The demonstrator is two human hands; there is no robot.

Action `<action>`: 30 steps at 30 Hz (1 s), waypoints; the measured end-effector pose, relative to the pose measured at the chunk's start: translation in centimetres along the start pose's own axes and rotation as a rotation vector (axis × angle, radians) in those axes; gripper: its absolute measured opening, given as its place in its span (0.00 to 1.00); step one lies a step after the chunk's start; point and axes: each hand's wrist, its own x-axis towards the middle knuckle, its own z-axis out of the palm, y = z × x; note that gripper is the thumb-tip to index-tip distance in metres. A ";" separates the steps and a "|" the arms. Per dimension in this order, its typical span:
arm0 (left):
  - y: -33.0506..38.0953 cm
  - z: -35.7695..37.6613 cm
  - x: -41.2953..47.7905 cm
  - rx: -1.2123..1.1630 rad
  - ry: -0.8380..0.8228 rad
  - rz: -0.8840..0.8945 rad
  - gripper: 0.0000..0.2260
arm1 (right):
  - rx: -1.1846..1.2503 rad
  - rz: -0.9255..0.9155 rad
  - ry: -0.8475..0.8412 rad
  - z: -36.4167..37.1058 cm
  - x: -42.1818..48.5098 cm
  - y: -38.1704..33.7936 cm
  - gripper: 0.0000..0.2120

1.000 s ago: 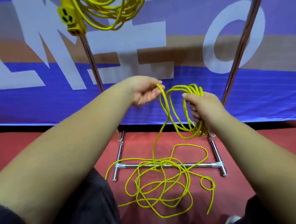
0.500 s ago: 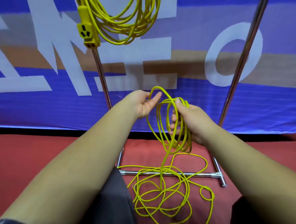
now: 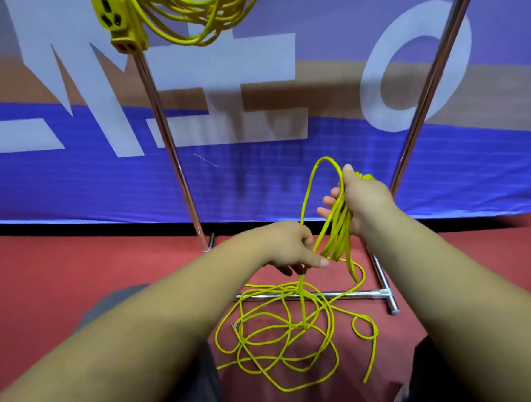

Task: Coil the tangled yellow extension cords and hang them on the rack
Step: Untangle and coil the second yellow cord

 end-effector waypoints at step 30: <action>-1.4 -0.8 1.5 0.159 -0.147 0.130 0.16 | 0.125 0.003 -0.175 -2.4 1.6 -1.7 0.10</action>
